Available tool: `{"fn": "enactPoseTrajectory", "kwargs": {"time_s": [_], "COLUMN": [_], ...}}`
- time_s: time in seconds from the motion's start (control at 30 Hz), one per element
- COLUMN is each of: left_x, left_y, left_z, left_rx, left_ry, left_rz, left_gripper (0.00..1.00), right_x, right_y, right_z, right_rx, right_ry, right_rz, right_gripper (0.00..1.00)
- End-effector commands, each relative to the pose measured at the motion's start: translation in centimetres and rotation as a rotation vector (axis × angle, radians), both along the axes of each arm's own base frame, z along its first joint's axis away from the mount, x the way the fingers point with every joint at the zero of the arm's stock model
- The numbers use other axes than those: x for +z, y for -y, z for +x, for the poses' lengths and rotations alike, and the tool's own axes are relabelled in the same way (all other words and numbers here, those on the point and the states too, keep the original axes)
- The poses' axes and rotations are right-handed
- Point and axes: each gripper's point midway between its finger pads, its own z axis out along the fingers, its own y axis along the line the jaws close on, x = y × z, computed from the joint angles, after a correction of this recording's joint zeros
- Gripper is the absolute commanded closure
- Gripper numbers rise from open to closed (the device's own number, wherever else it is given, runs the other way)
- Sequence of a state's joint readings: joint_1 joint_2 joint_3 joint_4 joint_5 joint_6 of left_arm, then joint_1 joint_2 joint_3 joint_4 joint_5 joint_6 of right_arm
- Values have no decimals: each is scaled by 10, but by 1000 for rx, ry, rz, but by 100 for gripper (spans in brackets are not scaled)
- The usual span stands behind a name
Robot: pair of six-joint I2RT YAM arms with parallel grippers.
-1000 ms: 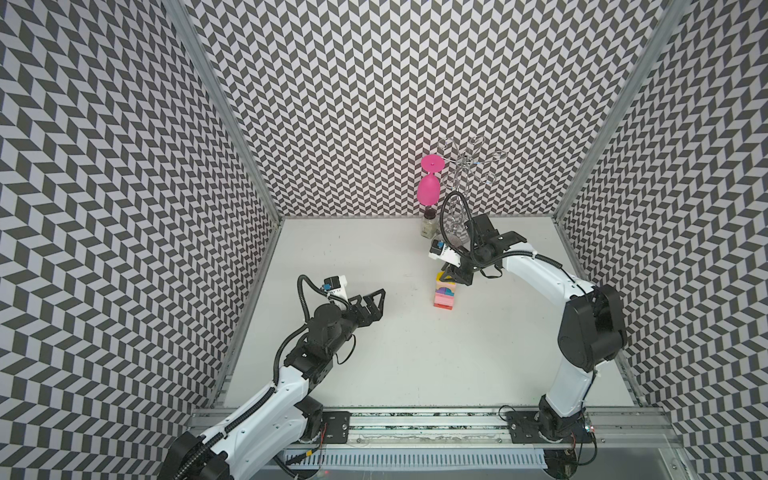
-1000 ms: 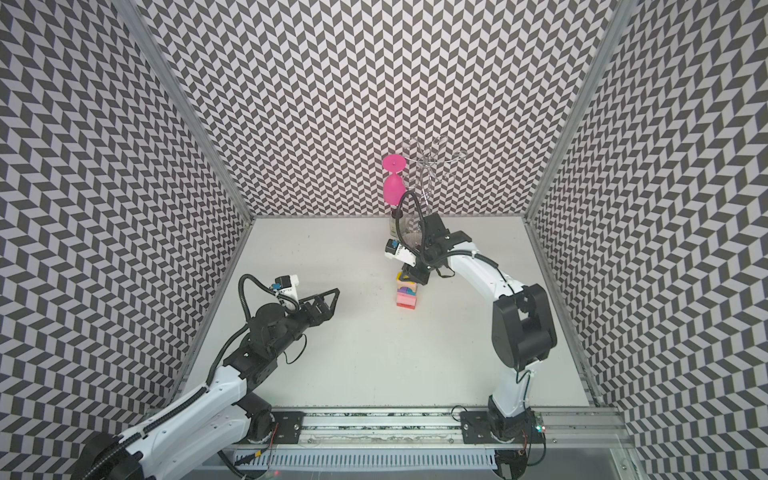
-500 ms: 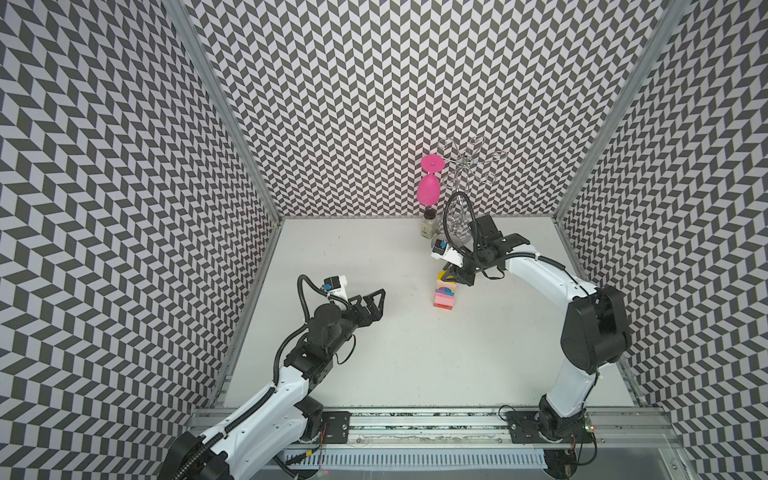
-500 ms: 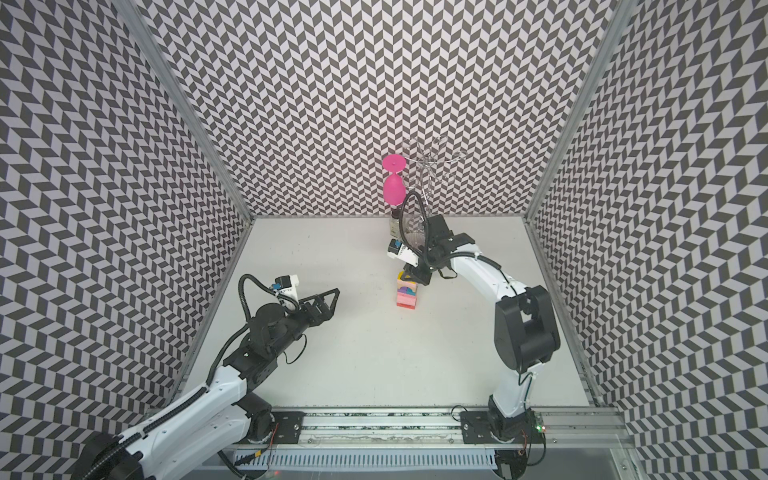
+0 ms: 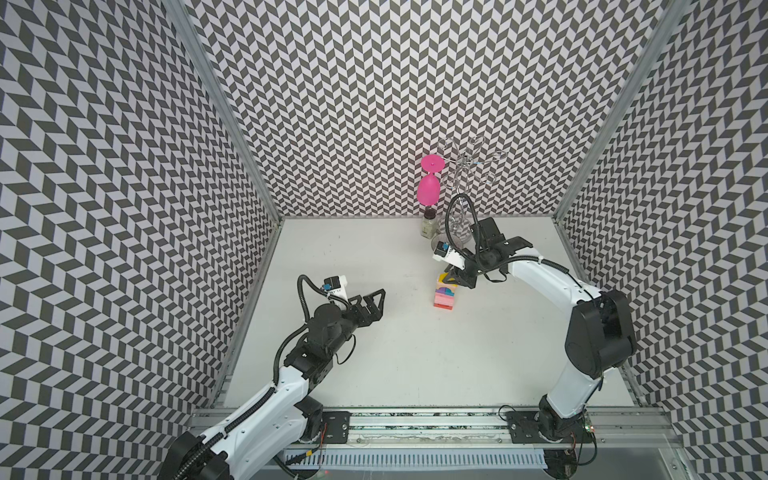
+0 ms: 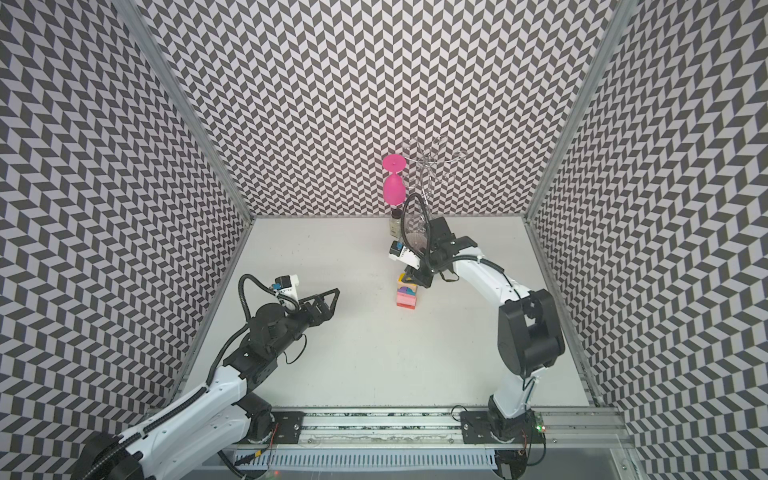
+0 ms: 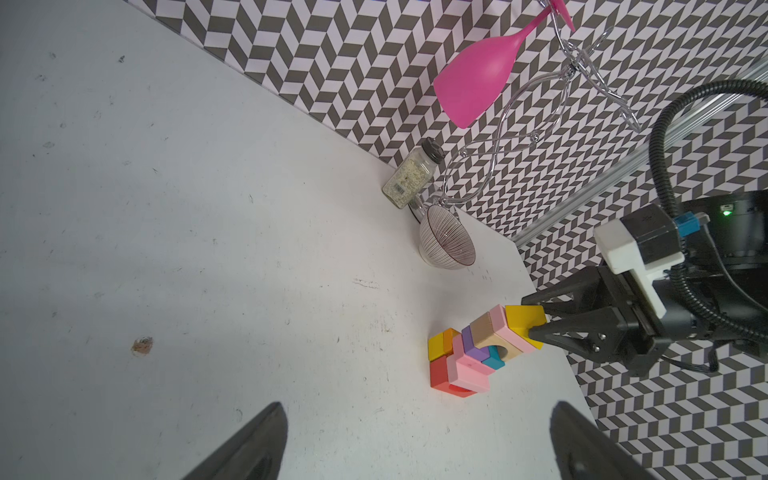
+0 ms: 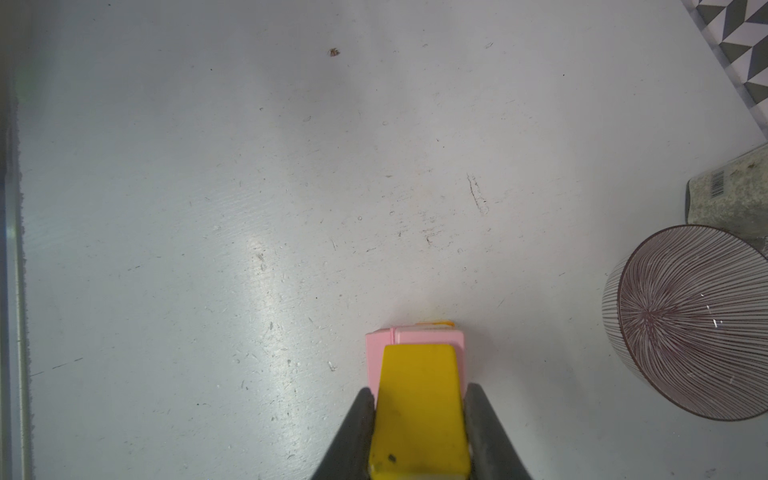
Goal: Build the wood block tower
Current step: 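Lower the yellow block with the right gripper onto the pink top block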
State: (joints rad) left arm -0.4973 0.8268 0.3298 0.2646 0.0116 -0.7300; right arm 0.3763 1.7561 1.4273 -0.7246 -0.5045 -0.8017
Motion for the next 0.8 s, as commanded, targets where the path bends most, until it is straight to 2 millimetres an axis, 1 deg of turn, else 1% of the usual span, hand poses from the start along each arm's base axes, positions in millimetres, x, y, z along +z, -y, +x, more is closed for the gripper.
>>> {"fn": "enactPoseTrajectory", "kwargs": {"time_s": [0.0, 0.47, 0.67, 0.77], "left_x": [19, 20, 19, 19], "left_y": [1, 2, 2, 2], "left_z": [5, 5, 5, 5], "left_rx": [9, 5, 5, 6], "left_ry": [41, 40, 39, 39], "left_rz": [-7, -8, -7, -7], "left_gripper": [1, 1, 1, 1], "right_x": [18, 15, 14, 15], "right_y": [-1, 0, -1, -2], "right_z": [6, 13, 13, 12], "right_rx": [-10, -37, -35, -29], "right_ry": [56, 51, 44, 46], "right_rz": [35, 24, 27, 30], "right_gripper": [99, 96, 95, 92]}}
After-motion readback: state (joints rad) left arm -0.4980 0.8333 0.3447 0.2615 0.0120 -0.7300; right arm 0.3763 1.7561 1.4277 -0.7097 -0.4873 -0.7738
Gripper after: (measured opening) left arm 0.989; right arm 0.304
